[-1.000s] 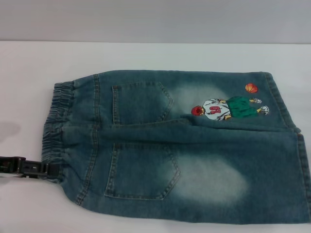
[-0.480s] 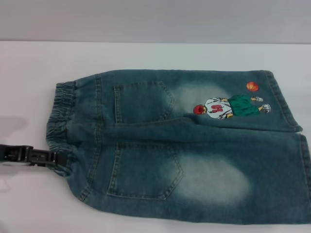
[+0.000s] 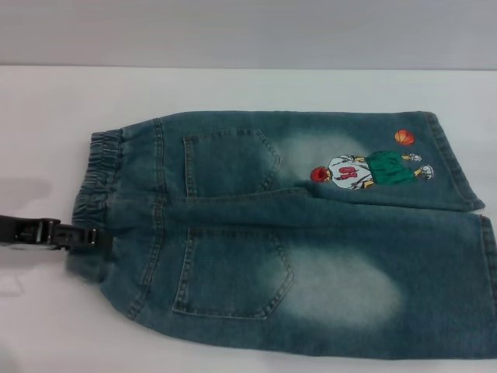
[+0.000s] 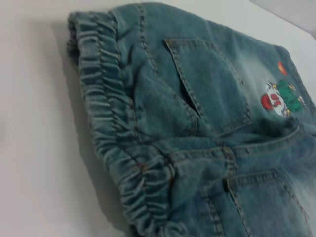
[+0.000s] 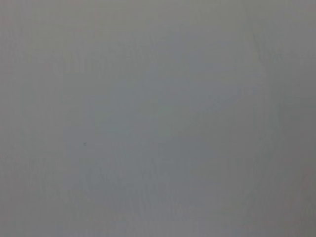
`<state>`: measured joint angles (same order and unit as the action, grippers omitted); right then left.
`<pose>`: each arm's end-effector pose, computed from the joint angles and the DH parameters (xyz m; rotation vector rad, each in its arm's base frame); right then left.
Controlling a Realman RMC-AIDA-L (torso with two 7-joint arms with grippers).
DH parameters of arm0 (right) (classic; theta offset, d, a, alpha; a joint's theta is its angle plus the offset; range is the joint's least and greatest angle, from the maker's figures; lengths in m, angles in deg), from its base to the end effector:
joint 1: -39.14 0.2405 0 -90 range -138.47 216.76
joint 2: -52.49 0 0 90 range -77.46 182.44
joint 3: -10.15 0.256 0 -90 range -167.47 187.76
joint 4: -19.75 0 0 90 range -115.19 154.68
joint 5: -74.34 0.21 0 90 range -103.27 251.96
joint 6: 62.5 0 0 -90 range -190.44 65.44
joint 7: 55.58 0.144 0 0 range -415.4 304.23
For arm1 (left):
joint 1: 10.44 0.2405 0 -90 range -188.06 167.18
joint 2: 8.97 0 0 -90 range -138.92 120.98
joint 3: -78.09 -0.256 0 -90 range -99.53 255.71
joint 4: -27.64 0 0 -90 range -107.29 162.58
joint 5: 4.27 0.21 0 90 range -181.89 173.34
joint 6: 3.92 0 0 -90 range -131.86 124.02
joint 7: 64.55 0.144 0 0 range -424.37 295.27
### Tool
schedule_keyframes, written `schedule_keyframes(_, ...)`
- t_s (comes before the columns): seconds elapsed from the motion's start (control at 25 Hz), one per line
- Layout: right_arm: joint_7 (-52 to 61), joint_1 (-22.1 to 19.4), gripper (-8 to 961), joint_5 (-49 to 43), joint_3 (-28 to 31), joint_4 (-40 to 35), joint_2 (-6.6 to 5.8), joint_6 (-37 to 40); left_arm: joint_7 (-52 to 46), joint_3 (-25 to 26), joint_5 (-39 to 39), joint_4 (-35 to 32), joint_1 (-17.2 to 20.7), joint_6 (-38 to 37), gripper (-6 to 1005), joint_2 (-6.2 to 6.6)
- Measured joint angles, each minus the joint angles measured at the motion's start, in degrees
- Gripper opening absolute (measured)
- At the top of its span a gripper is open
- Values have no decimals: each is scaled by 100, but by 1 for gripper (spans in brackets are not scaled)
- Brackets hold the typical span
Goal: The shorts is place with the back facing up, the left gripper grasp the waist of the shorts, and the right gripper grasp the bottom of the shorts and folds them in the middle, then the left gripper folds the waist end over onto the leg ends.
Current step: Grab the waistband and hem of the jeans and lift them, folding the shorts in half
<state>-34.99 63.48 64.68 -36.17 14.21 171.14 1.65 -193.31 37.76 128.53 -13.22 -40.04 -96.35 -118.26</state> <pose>0.3994 0.3190 0.0727 -1.0552 0.7642 0.7306 -0.3238 0.3207 0.0622 -2.3887 -1.7454 -0.2262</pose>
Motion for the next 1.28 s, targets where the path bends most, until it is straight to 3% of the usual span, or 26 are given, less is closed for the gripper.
schedule_keyframes(0.4, 7, -7, 568, 0, 0, 0, 0, 0, 6, -37, 32, 2, -46, 54, 798, -30)
schedule_keyframes(0.64, 7, -3, 567, 0, 6, -14, -1, 1, 5, -3, 36, 8, 116, -35, 797, 26)
schedule_keyframes(1.28, 6, 98, 567, 0, 16, -49, -18, -26, 12, 0, 35, 9, 266, -232, 795, 1)
